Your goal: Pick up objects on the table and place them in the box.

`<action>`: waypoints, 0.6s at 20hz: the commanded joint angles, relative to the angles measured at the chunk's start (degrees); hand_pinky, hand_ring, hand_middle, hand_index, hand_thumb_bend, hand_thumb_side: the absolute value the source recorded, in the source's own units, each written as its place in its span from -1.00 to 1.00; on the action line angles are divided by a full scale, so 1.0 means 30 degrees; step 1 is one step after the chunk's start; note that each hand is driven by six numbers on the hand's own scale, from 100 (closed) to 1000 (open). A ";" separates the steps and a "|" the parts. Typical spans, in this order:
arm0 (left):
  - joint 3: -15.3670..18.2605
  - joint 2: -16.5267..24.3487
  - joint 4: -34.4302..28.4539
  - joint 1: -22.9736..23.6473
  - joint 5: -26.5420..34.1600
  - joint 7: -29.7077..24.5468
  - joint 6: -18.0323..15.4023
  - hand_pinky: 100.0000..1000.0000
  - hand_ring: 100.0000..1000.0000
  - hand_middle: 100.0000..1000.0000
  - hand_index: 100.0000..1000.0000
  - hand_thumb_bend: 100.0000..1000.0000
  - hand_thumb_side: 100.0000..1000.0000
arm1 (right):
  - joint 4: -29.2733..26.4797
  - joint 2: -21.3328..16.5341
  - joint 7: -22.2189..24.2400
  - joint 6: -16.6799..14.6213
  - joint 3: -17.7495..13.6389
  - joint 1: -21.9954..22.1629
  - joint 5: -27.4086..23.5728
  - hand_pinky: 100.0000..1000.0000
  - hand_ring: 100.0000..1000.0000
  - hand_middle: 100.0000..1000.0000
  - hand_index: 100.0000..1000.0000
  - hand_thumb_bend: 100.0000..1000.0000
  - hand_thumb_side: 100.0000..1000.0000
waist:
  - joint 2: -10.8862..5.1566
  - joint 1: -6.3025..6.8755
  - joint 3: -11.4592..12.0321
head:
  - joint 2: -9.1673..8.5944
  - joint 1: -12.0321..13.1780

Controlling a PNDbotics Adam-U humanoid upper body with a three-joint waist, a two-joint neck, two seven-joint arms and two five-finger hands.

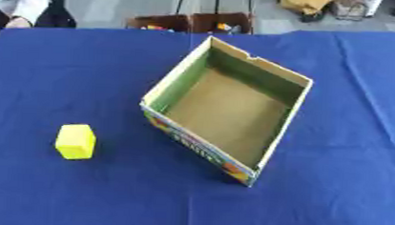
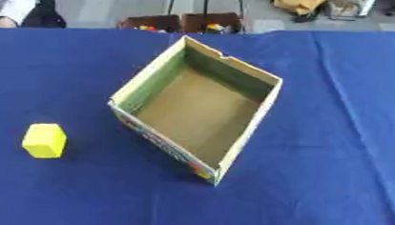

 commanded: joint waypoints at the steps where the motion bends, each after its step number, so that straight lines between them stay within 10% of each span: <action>1: -0.0717 0.1277 0.0330 -0.0990 -0.0724 -0.3024 0.0167 0.43 0.72 0.92 1.00 -1.00 0.89 | -0.0336 -0.0330 0.0194 0.0001 0.0070 -0.0278 -0.0261 0.46 0.44 0.27 0.61 -1.00 -0.03 | -0.0713 0.0340 -0.0059 | 0.0009 0.0184; 12: -0.3184 0.1016 0.2612 -0.3856 -0.0037 -0.8868 0.0321 0.39 0.71 0.90 1.00 -0.83 0.72 | -0.0336 -0.0195 0.0609 0.0075 0.0267 -0.0299 -0.0513 0.46 0.44 0.26 0.61 -1.00 -0.03 | -0.0758 0.0489 -0.0486 | -0.0146 0.0615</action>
